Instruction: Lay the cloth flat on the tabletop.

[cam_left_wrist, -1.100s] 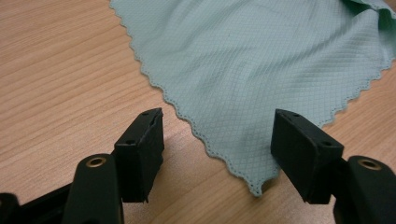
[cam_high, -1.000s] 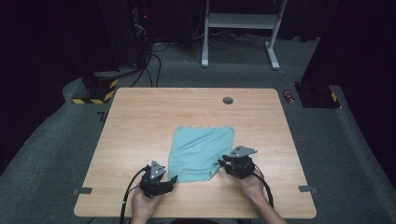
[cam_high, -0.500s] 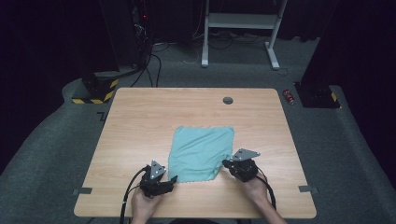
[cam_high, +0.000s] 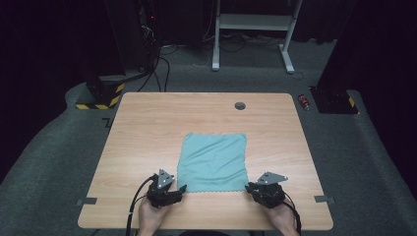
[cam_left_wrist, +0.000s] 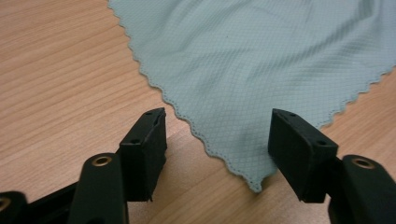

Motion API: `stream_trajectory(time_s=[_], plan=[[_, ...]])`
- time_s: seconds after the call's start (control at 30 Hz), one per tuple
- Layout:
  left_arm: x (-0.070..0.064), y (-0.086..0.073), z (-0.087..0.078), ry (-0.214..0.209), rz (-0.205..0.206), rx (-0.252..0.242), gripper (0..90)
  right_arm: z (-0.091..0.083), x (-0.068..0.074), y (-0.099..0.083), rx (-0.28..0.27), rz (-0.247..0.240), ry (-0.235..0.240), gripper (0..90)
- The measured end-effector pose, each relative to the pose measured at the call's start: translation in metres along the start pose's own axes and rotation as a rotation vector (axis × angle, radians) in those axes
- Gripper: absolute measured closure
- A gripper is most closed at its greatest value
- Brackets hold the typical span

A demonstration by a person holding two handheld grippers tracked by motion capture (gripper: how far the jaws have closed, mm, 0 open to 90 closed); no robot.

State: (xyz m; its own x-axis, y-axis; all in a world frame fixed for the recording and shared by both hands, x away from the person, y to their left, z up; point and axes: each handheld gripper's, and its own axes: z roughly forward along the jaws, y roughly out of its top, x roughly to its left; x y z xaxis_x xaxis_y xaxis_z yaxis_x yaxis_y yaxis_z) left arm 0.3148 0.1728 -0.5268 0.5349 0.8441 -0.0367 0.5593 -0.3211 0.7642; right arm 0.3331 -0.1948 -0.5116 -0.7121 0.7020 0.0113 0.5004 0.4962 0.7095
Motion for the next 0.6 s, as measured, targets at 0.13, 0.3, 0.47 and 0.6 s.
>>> stream_trajectory(time_s=[0.13, 0.3, 0.47, 0.6], plan=[[-0.002, -0.002, -0.003, 0.003, 0.006, -0.003, 42.6, -0.003, 0.002, 0.009, -0.045, -0.011, -0.015, 75.4], [0.002, -0.002, -0.011, 0.033, 0.004, -0.004, 49.3, 0.007, 0.003, 0.016, -0.039, -0.034, -0.009, 76.9], [0.013, -0.002, -0.019, 0.031, -0.059, -0.008, 51.5, 0.013, 0.003, 0.02, -0.036, -0.048, -0.011, 77.4], [0.007, 0.002, -0.017, 0.011, -0.031, -0.005, 51.5, 0.016, 0.003, 0.021, -0.031, -0.052, -0.01, 77.9]])
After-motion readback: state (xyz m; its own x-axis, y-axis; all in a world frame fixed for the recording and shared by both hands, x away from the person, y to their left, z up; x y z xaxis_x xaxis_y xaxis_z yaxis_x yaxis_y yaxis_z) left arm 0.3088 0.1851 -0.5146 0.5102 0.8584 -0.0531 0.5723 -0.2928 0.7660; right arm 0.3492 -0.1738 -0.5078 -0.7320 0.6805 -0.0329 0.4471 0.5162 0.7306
